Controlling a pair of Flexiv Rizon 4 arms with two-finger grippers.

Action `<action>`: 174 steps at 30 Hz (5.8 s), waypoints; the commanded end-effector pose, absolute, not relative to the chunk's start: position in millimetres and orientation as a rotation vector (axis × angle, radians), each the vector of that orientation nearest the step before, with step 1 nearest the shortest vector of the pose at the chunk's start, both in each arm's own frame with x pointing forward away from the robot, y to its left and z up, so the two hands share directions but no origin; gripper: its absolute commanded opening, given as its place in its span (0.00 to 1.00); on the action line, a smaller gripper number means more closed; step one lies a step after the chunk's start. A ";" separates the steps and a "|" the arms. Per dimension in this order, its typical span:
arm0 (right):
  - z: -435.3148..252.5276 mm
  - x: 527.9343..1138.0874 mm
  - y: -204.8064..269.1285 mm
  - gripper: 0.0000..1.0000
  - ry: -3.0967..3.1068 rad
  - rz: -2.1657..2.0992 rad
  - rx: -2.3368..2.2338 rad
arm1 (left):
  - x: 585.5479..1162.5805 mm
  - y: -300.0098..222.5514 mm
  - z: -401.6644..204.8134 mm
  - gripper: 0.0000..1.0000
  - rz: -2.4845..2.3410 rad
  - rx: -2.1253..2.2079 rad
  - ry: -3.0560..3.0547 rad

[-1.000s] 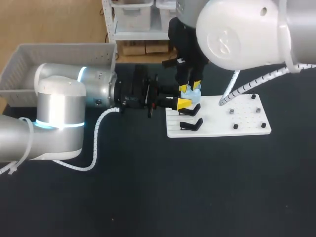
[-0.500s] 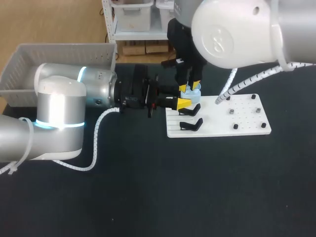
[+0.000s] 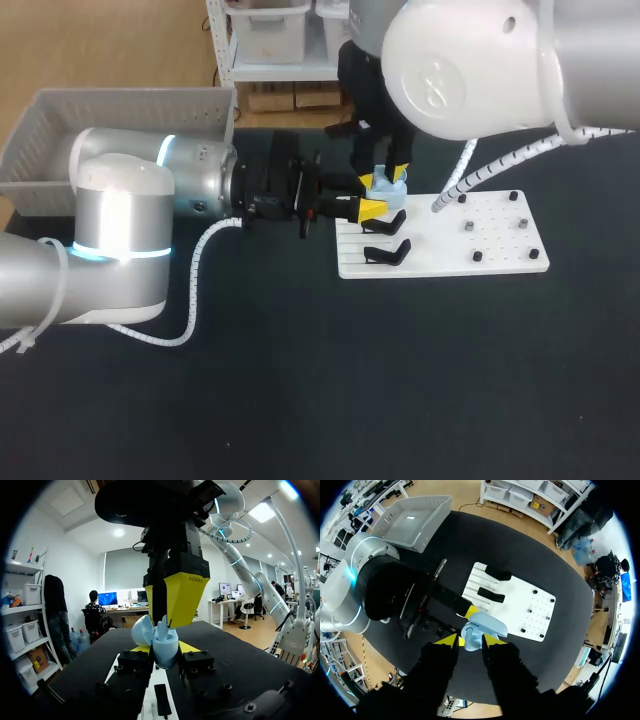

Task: Pick up each earbud case from the left stands, insert the matching earbuds, close the lid, and place the case in the box.

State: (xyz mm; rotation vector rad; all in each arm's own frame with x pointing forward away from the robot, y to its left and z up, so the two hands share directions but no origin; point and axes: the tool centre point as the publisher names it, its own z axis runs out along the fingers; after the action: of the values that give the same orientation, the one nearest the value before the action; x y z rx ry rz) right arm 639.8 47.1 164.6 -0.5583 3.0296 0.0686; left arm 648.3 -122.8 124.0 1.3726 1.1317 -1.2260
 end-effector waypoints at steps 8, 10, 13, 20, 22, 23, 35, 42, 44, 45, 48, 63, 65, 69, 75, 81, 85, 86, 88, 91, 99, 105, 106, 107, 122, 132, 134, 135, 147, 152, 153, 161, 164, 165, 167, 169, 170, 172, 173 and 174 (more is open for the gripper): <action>192.0 628.3 34.9 1.00 3.029 0.156 -0.502 | 647.0 -122.7 123.1 0.00 -1.221 1.368 1.130; 191.8 626.3 34.1 1.00 3.025 0.148 -0.499 | 647.0 -122.7 123.1 0.00 -1.221 1.368 1.130; 185.8 626.7 30.1 1.00 3.026 0.101 -0.477 | 647.0 -122.7 123.1 0.00 -1.221 1.368 1.130; 180.4 639.3 11.2 1.00 3.039 0.084 -0.370 | 647.0 -122.7 123.1 0.00 -1.221 1.368 1.130; 180.4 640.9 7.5 1.00 3.039 0.086 -0.350 | 647.0 -122.7 123.1 0.00 -1.221 1.368 1.130; 180.9 641.8 6.0 1.00 3.037 0.090 -0.341 | 647.0 -122.7 123.1 0.00 -1.221 1.368 1.130; 173.7 648.9 -9.0 1.00 3.051 0.073 -0.270 | 647.0 -122.7 123.1 0.00 -1.221 1.368 1.130; 167.2 650.0 -11.8 1.00 3.067 0.065 -0.255 | 647.0 -122.7 123.1 0.00 -1.221 1.368 1.130; 165.9 650.2 -12.3 1.00 3.070 0.064 -0.253 | 647.0 -122.7 123.1 0.00 -1.221 1.368 1.130; 165.5 650.3 -12.4 1.00 3.071 0.063 -0.252 | 647.0 -122.7 123.1 0.00 -1.221 1.368 1.130; 164.4 650.7 -12.2 1.00 3.075 0.063 -0.251 | 647.0 -122.7 123.1 0.00 -1.221 1.368 1.130; 162.9 651.1 -4.0 1.00 3.082 0.067 -0.274 | 647.0 -122.7 123.1 0.00 -1.221 1.368 1.130; 163.1 651.3 -3.8 1.00 3.081 0.067 -0.275 | 647.0 -122.7 123.1 0.00 -1.221 1.368 1.130; 161.1 651.9 -3.9 1.00 3.083 0.061 -0.270 | 647.0 -122.7 123.1 0.00 -1.221 1.368 1.130; 157.4 654.4 -7.0 1.00 3.084 0.048 -0.254 | 647.0 -122.7 123.1 0.00 -1.221 1.368 1.130; 161.4 656.8 -8.1 1.00 3.072 0.066 -0.228 | 647.0 -122.7 123.1 0.00 -1.221 1.368 1.130; 163.3 655.1 -6.0 1.00 3.073 0.072 -0.223 | 647.0 -122.7 123.1 0.00 -1.221 1.368 1.130; 163.0 654.8 -5.9 1.00 3.072 0.070 -0.224 | 647.0 -122.7 123.1 0.00 -1.221 1.368 1.130; 162.9 654.5 -6.2 1.00 3.071 0.067 -0.224 | 647.0 -122.7 123.1 0.00 -1.221 1.368 1.130; 164.2 654.8 -8.3 1.00 3.067 0.065 -0.219 | 647.0 -122.7 123.1 0.00 -1.221 1.368 1.130; 171.0 652.0 -17.2 1.00 3.055 0.061 -0.192 | 647.0 -122.7 123.1 0.00 -1.221 1.368 1.130; 171.8 640.6 -20.0 1.00 3.059 0.056 -0.187 | 647.0 -122.7 123.1 0.00 -1.221 1.368 1.130; 171.1 638.6 -20.2 1.00 3.059 0.048 -0.194 | 647.0 -122.7 123.1 0.00 -1.221 1.368 1.130; 170.8 636.9 -20.3 1.00 3.059 0.047 -0.195 | 647.0 -122.7 123.1 0.00 -1.221 1.368 1.130; 168.1 625.6 -10.4 1.00 3.076 0.064 -0.246 | 647.0 -122.7 123.1 0.00 -1.221 1.368 1.130; 164.3 631.8 -2.7 1.00 3.084 0.070 -0.271 | 647.0 -122.7 123.1 0.00 -1.221 1.368 1.130; 162.0 634.0 -2.8 1.00 3.088 0.070 -0.270 | 647.0 -122.7 123.1 0.00 -1.221 1.368 1.130; 161.2 635.6 -3.3 1.00 3.090 0.069 -0.268 | 647.0 -122.7 123.1 0.00 -1.221 1.368 1.130; 161.2 640.8 2.2 1.00 3.091 0.079 -0.278 | 647.0 -122.7 123.1 0.00 -1.221 1.368 1.130; 177.4 637.1 -1.6 1.00 3.080 0.136 -0.261 | 647.0 -122.7 123.1 0.00 -1.221 1.368 1.130; 180.5 638.7 -2.6 1.00 3.073 0.152 -0.246 | 647.0 -122.7 123.1 0.00 -1.221 1.368 1.130; 190.3 672.2 -6.6 1.00 2.924 0.252 -0.026 | 647.0 -122.7 123.1 0.00 -1.221 1.368 1.130; 190.3 688.2 -8.9 1.00 2.859 0.279 0.059 | 647.0 -122.7 123.1 0.00 -1.221 1.368 1.130; 188.7 693.3 -9.9 1.00 2.840 0.275 0.077 | 647.0 -122.7 123.1 0.00 -1.221 1.368 1.130; 184.2 702.0 -11.4 1.00 2.834 0.276 0.114 | 647.0 -122.7 123.1 0.00 -1.221 1.368 1.130; 177.6 708.2 -12.8 1.00 2.841 0.254 0.137 | 647.0 -122.7 123.1 0.00 -1.221 1.368 1.130; 173.9 710.5 -13.6 1.00 2.848 0.243 0.145 | 647.0 -122.7 123.1 0.00 -1.221 1.368 1.130; 165.8 713.6 -14.8 1.00 2.867 0.216 0.155 | 647.0 -122.7 123.1 0.00 -1.221 1.368 1.130; 161.9 714.6 -15.2 1.00 2.872 0.203 0.158 | 647.0 -122.7 123.1 0.00 -1.221 1.368 1.130; 159.4 714.8 -15.4 1.00 2.877 0.200 0.160 | 647.0 -122.7 123.1 0.00 -1.221 1.368 1.130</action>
State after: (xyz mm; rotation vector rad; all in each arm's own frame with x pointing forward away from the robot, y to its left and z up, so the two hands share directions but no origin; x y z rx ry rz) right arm 708.4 -21.3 166.5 0.1562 2.8721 0.2108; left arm 648.3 -122.7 124.0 1.3726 1.1316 -1.2260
